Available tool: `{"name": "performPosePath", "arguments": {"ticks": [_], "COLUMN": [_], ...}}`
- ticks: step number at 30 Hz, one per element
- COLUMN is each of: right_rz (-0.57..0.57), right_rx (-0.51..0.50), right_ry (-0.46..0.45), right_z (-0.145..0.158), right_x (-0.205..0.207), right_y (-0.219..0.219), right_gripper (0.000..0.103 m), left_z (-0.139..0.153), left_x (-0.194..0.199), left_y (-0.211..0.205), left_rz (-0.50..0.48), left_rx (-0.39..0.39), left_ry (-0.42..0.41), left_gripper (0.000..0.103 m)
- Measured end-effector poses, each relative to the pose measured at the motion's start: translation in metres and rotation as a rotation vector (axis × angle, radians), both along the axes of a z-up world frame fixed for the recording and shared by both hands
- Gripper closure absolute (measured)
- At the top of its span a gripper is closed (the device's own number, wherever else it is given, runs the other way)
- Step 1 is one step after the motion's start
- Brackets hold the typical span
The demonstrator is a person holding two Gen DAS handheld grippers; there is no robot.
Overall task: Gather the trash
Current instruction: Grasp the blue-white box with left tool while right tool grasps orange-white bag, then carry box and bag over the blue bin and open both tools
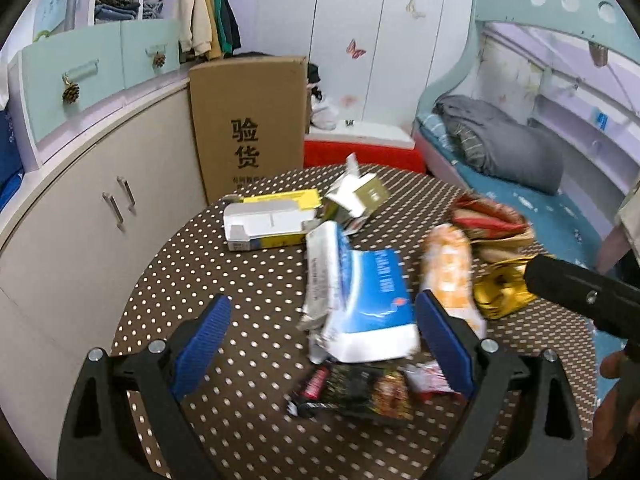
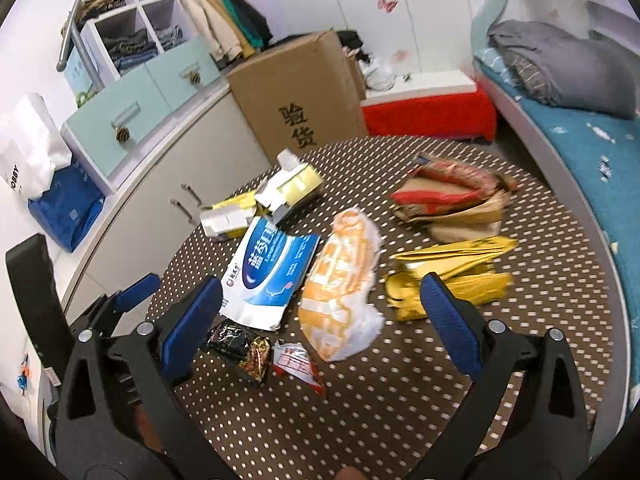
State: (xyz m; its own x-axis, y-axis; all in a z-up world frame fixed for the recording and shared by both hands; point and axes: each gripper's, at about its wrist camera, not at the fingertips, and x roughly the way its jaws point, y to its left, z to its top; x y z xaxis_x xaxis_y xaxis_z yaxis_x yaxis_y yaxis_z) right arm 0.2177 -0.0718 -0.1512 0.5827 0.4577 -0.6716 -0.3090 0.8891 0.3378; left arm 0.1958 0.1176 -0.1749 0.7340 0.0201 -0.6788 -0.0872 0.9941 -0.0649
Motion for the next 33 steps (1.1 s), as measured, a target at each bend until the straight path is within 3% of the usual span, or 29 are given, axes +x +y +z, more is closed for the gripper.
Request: {"name": "performPosePath", "arguments": {"ticks": [6, 11, 13, 14, 17, 27, 33], "right_rz": [-0.009, -0.038, -0.050, -0.046, -0.044, -0.010, -0.006], "right_rx": [-0.030, -0.085, -0.134, -0.135, -0.090, 0.133, 0.182], "right_ry": [0.068, 0.098, 0.071, 0.064, 0.060, -0.008, -0.072], "right_z": [-0.031, -0.052, -0.056, -0.057, -0.055, -0.009, 0.020], "right_x": [0.027, 0.048, 0.052, 0.053, 0.051, 0.018, -0.003], "right_y": [0.021, 0.031, 0.035, 0.035, 0.028, -0.013, -0.037], "right_gripper": [0.023, 0.040, 0.048, 0.052, 0.060, 0.061, 0.061], "left_z": [-0.025, -0.044, -0.051, -0.051, -0.047, -0.010, 0.022], "left_x": [0.030, 0.054, 0.060, 0.061, 0.060, 0.018, -0.011], "left_y": [0.004, 0.007, 0.004, 0.003, -0.001, 0.000, -0.012], "left_rz": [-0.026, -0.058, -0.082, -0.103, -0.120, -0.085, -0.073], "left_rx": [0.024, 0.010, 0.001, -0.015, -0.039, -0.068, -0.073], "left_ry": [0.076, 0.157, 0.178, 0.174, 0.158, 0.058, -0.009], "left_gripper": [0.013, 0.047, 0.055, 0.067, 0.081, 0.082, 0.082]}}
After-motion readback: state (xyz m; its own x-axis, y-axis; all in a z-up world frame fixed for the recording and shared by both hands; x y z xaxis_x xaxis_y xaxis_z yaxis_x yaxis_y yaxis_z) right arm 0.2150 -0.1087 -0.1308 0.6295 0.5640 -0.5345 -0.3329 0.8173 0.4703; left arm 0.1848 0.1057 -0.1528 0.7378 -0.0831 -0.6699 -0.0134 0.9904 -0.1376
